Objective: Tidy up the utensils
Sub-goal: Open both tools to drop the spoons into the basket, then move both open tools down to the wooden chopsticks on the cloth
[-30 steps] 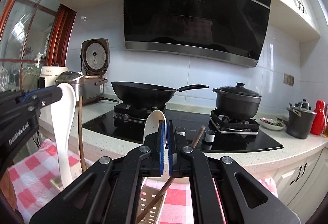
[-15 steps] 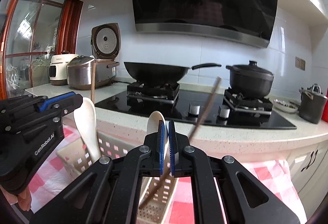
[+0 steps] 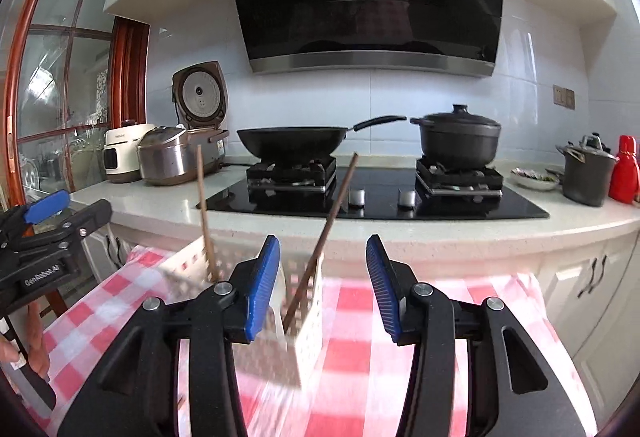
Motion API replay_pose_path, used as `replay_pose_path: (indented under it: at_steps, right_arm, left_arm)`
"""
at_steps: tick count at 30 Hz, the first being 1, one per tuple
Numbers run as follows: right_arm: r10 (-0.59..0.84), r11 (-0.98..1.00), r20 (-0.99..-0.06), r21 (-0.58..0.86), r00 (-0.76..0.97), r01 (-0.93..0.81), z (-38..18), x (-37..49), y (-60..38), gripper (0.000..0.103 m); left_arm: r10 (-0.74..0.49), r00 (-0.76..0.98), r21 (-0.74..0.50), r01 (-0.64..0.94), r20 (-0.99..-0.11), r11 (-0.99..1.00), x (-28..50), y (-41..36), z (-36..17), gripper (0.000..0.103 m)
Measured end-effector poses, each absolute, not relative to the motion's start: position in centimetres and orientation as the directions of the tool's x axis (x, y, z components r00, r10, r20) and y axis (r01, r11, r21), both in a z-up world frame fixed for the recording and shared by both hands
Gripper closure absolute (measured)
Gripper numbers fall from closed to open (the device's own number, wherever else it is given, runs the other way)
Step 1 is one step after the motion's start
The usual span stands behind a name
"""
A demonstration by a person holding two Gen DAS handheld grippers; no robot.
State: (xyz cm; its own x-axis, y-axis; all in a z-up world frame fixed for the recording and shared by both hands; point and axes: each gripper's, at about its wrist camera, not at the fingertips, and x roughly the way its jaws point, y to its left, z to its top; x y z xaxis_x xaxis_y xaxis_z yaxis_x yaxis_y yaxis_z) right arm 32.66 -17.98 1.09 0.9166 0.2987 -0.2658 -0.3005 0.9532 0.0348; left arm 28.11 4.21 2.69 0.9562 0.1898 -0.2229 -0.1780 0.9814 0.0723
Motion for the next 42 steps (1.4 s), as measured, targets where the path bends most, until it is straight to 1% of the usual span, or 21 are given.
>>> replay_pose_path:
  at_steps: [4, 7, 14, 19, 23, 27, 29, 31, 36, 38, 42]
  right_arm:
    - [0.305, 0.951, -0.314, 0.062, 0.899, -0.302, 0.1, 29.3, -18.9, 0.058]
    - [0.316, 0.948, -0.356, 0.081, 0.879, -0.308, -1.3, 27.0, -19.1, 0.058]
    - [0.330, 0.940, -0.497, 0.089, 0.803, -0.331, -5.8, 23.6, -17.9, 0.058]
    - [0.324, 0.936, -0.621, 0.102, 0.713, -0.337, -8.9, 23.7, -16.4, 0.059]
    - [0.312, 0.934, -0.682, 0.094, 0.661, -0.344, -10.6, 24.4, -15.1, 0.066]
    - [0.297, 0.935, -0.725, 0.089, 0.621, -0.344, -11.7, 25.4, -14.1, 0.070]
    - [0.293, 0.934, -0.741, 0.086, 0.605, -0.348, -12.0, 25.9, -13.7, 0.073]
    - [0.289, 0.932, -0.751, 0.078, 0.594, -0.355, -12.1, 26.3, -13.3, 0.074]
    - [0.268, 0.926, -0.771, 0.040, 0.578, -0.376, -12.2, 27.1, -11.9, 0.079]
    - [0.248, 0.928, -0.780, 0.021, 0.574, -0.372, -12.4, 27.6, -11.5, 0.084]
    - [0.215, 0.932, -0.798, -0.004, 0.563, -0.362, -12.8, 28.7, -10.9, 0.085]
  left_arm:
    - [0.172, 0.950, 0.053, -0.164, -0.260, 0.985, 23.8, 4.7, 1.9, 0.013]
    - [0.163, 0.944, 0.058, -0.153, -0.286, 0.987, 20.9, 4.7, 0.7, 0.011]
    - [0.125, 0.915, 0.029, -0.124, -0.382, 0.992, 16.6, 5.2, -3.4, 0.011]
    - [0.085, 0.889, -0.007, -0.099, -0.451, 0.995, 15.8, 5.5, -5.9, 0.011]
    - [0.079, 0.871, 0.016, -0.081, -0.484, 0.997, 15.7, 4.9, -7.7, 0.011]
    - [0.065, 0.858, 0.015, -0.066, -0.509, 0.998, 16.1, 4.7, -8.8, 0.011]
    - [0.066, 0.852, 0.021, -0.065, -0.519, 0.998, 16.4, 4.7, -9.4, 0.011]
    - [0.072, 0.844, 0.029, -0.067, -0.532, 0.997, 16.7, 4.8, -9.9, 0.011]
    - [0.066, 0.834, 0.001, -0.078, -0.547, 0.997, 16.9, 5.6, -10.0, 0.011]
    - [0.066, 0.830, 0.000, -0.079, -0.554, 0.997, 16.9, 5.7, -10.0, 0.011]
    - [0.056, 0.829, -0.007, -0.073, -0.557, 0.997, 16.9, 5.9, -9.8, 0.011]
